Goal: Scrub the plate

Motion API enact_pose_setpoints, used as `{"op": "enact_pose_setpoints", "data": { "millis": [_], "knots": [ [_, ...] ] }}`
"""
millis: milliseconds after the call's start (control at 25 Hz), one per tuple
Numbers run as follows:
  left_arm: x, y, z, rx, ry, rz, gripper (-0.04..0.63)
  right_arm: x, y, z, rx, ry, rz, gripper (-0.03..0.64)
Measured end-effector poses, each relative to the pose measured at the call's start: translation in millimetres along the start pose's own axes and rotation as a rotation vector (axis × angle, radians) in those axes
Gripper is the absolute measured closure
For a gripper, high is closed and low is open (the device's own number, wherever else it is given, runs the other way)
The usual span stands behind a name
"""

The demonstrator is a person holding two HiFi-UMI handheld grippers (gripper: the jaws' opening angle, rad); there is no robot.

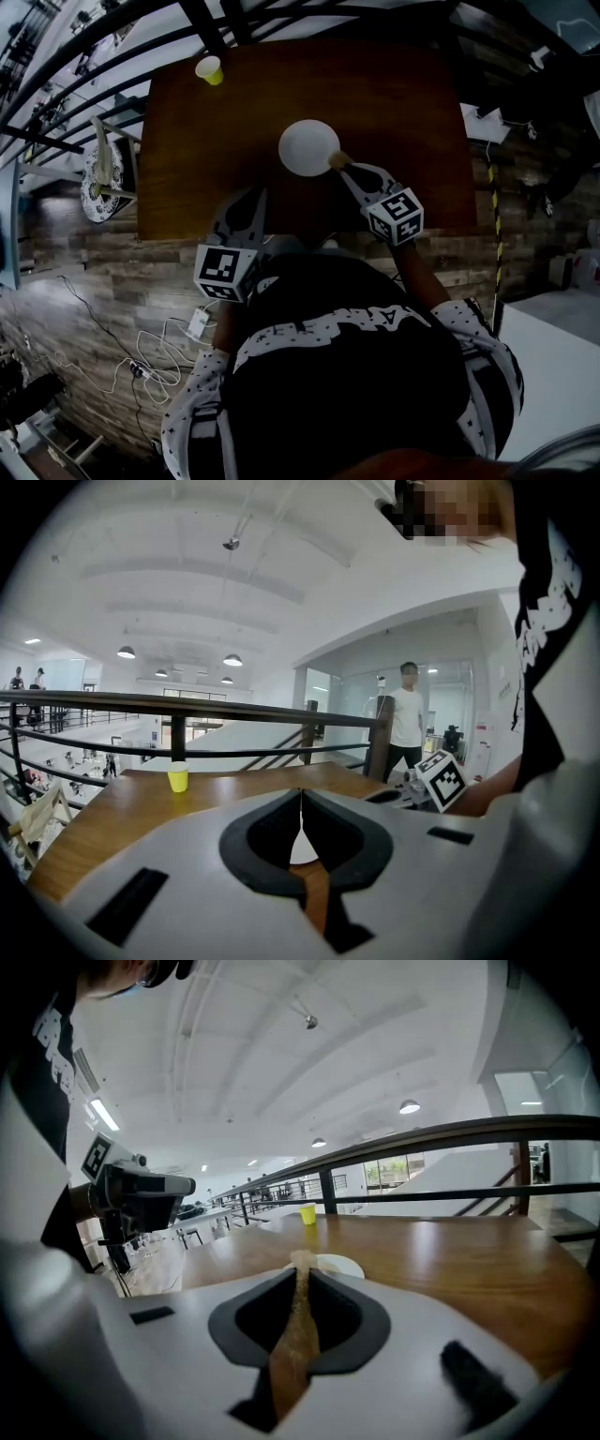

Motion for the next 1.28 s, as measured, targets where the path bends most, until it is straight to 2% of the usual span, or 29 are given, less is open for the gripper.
{"op": "enact_pose_setpoints", "data": {
  "millis": [280, 440, 960, 1280],
  "knots": [
    [21, -21, 10, 0.058, 0.113, -0.042, 0.581, -16, -5, 13, 0.078, 0.063, -0.069, 0.568],
    [25, -23, 19, 0.063, 0.160, -0.028, 0.581, -18, -11, 22, 0.122, 0.088, -0.097, 0.568],
    [26, -17, 32, 0.055, 0.201, -0.021, 0.581, -33, -28, 39, 0.184, 0.126, -0.184, 0.568],
    [21, -15, 39, 0.055, 0.201, -0.032, 0.581, -36, -29, 47, 0.172, 0.140, -0.194, 0.568]
  ]
}}
Point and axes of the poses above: the fingertips, and each gripper's own axes: x forward along the fingers, z to its left, y out of its underside, the point moved 10 cm from there along -x, backward along the fingers, and after that the axes turned 13 degrees about x, right-handed, at the moved point
